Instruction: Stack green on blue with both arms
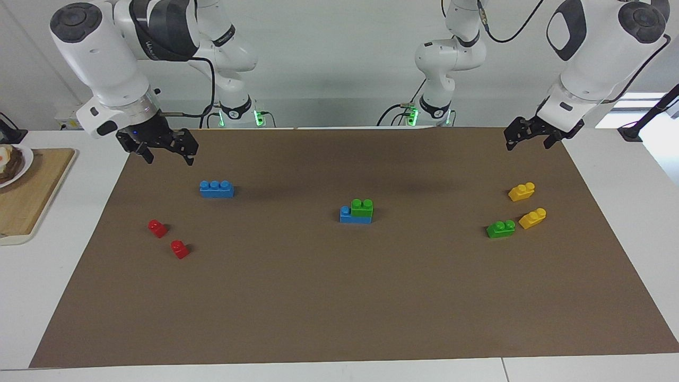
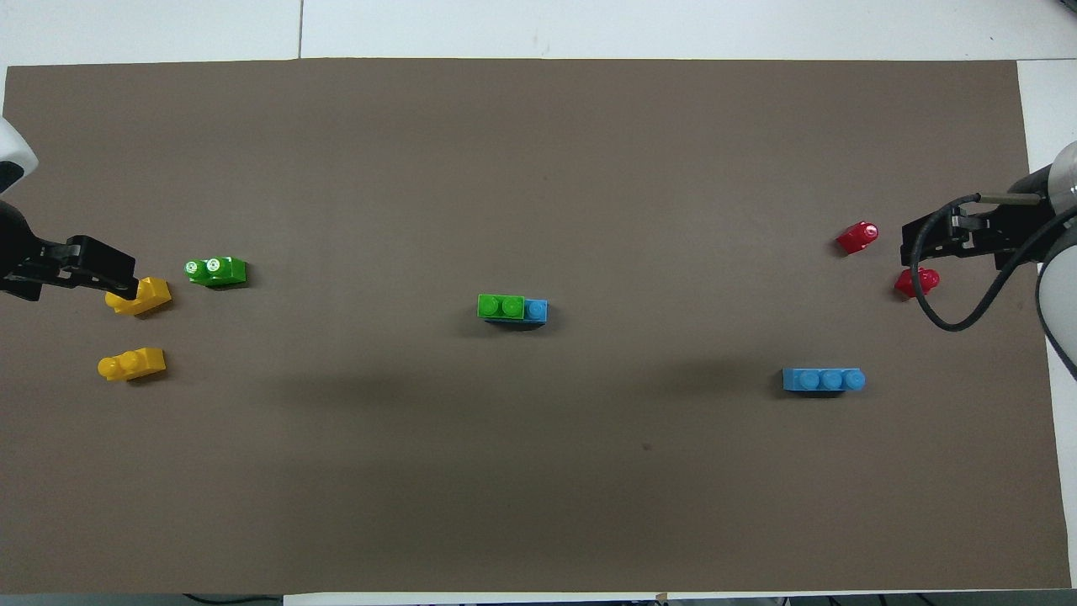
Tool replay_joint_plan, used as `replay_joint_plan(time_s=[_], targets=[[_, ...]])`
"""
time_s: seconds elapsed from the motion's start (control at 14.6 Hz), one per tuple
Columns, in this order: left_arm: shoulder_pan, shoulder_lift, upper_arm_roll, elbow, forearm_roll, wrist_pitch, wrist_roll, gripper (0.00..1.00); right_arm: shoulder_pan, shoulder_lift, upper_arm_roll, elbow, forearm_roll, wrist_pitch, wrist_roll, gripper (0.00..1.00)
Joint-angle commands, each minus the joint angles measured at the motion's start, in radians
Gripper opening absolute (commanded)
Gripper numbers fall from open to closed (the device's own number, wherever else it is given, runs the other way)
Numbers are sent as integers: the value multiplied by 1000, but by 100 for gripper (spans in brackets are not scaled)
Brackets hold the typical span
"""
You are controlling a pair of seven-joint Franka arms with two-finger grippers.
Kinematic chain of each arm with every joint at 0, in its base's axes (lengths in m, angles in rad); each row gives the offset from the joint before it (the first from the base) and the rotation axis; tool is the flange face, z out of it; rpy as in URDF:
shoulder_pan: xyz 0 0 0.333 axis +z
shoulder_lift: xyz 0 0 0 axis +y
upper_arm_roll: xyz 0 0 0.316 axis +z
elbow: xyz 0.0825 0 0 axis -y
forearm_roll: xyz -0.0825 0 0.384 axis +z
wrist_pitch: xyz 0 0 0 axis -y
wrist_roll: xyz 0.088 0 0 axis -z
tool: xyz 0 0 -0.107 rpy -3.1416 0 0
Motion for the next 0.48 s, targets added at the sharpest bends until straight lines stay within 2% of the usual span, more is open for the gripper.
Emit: replay_joint_plan(time_s=[0.0, 0.21, 0.41], targets=[[-7, -11, 6, 0, 14, -18, 7, 100, -16, -3, 10, 5, -4, -7, 10, 100], [1, -25, 12, -37, -12, 95, 12, 100, -16, -3, 10, 5, -4, -5, 13, 100], [2, -20, 9, -22, -17, 125, 10, 100, -16, -3, 10, 5, -4, -4, 19, 100]])
